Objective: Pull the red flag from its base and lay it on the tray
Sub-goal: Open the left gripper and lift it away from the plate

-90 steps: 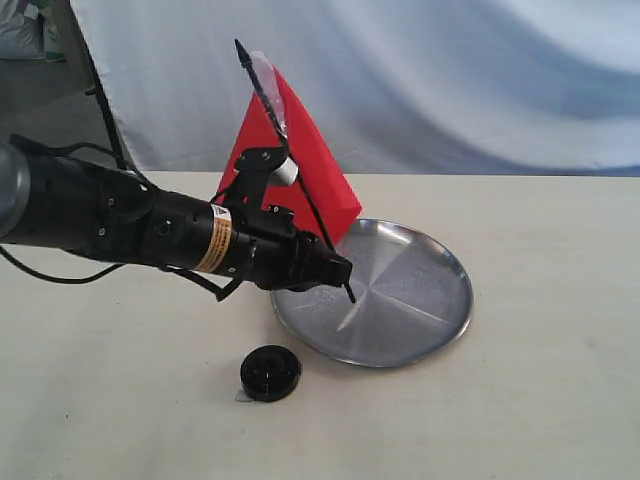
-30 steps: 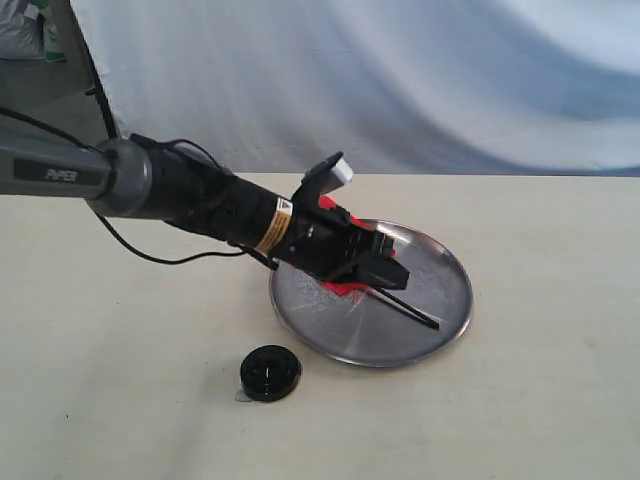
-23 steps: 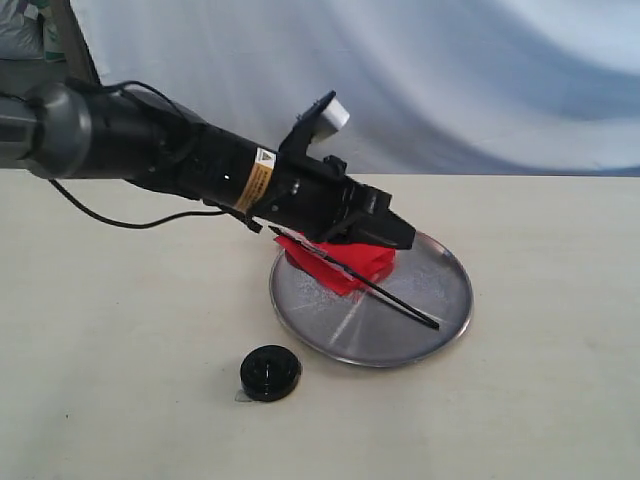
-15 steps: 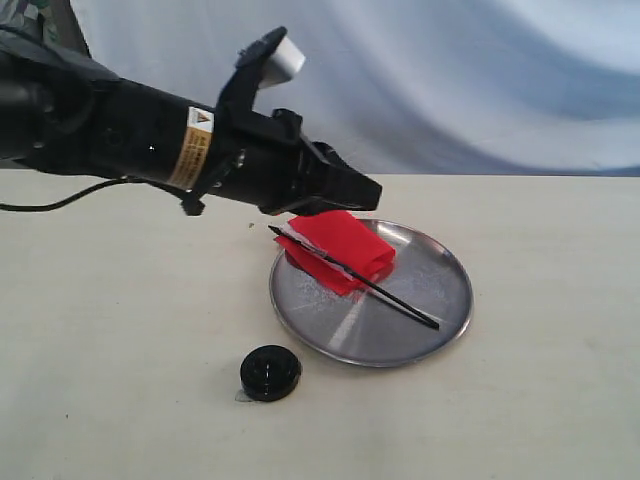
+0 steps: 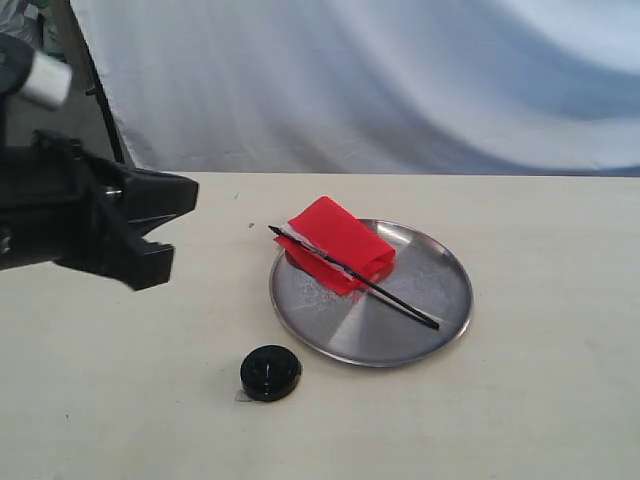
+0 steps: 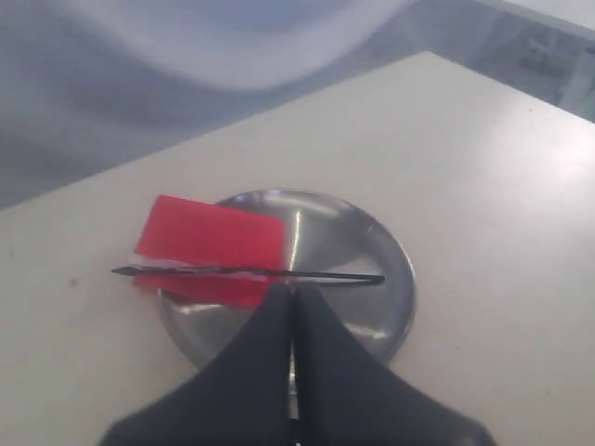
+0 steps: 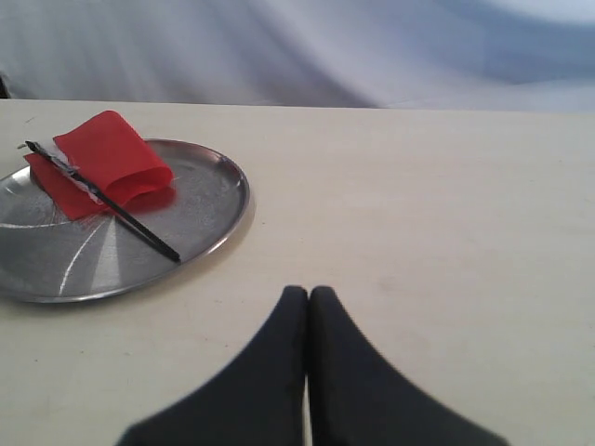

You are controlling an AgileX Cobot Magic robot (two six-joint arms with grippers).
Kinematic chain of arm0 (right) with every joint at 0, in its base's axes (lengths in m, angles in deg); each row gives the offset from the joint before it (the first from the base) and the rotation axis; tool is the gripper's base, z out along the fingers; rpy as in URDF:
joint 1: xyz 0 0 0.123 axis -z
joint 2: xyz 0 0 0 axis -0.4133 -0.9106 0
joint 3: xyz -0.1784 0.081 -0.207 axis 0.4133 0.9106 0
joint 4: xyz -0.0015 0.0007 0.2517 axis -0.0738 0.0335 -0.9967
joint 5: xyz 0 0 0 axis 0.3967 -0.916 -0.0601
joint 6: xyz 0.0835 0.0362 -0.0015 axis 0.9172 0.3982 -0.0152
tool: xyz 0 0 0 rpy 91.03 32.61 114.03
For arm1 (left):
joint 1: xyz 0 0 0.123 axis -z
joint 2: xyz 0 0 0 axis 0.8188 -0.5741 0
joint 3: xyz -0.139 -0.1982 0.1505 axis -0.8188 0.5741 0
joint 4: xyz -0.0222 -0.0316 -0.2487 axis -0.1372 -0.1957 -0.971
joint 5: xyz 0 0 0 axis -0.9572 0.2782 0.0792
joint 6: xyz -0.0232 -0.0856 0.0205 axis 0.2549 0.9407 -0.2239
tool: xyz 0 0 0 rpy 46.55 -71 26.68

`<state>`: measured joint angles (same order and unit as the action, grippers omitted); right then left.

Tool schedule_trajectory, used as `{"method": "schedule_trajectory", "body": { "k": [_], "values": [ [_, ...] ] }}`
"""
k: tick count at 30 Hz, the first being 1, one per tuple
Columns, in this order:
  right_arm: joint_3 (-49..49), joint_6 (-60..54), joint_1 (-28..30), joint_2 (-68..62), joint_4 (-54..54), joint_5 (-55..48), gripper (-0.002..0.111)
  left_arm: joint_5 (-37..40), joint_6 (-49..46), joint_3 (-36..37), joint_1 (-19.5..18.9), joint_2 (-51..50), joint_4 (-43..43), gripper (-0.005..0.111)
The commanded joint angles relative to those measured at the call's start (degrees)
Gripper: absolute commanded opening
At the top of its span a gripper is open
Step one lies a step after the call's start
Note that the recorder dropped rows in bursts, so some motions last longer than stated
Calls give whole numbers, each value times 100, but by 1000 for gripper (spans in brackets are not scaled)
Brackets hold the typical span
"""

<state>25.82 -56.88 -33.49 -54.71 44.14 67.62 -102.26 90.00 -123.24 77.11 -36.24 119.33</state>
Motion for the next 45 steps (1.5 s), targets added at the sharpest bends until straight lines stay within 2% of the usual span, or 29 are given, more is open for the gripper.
{"method": "schedule_trajectory", "body": {
  "k": [1,6,10,14,19,27,30,34,37,38,41,45],
  "values": [
    [18,-25,34,36,23,14,0,231,-24,531,34,961,-3,0],
    [18,-25,34,36,23,14,0,310,-24,1075,34,2055,-3,0],
    [18,-25,34,36,23,14,0,498,-39,1470,34,2915,-495,0],
    [18,-25,34,36,23,14,0,456,-49,1874,34,3749,-543,0],
    [18,-25,34,36,23,14,0,456,-49,2357,34,4443,-801,0],
    [18,-25,34,36,23,14,0,331,-17,2675,34,4575,-1242,0],
    [18,-25,34,36,23,14,0,-103,81,2756,34,4575,-1222,0],
    [18,-25,34,36,23,14,0,-568,-754,2861,34,4575,-1237,0],
    [18,-25,34,36,23,14,0,-438,-1248,3189,34,4575,-1996,0],
    [18,-25,34,36,23,14,0,-331,-1701,3394,34,4575,-2712,0],
    [18,-25,34,36,23,14,0,-426,-2851,3709,34,4575,-4088,0],
    [18,-25,34,36,23,14,0,-486,-3105,3752,34,4575,-4351,0]
  ]
}}
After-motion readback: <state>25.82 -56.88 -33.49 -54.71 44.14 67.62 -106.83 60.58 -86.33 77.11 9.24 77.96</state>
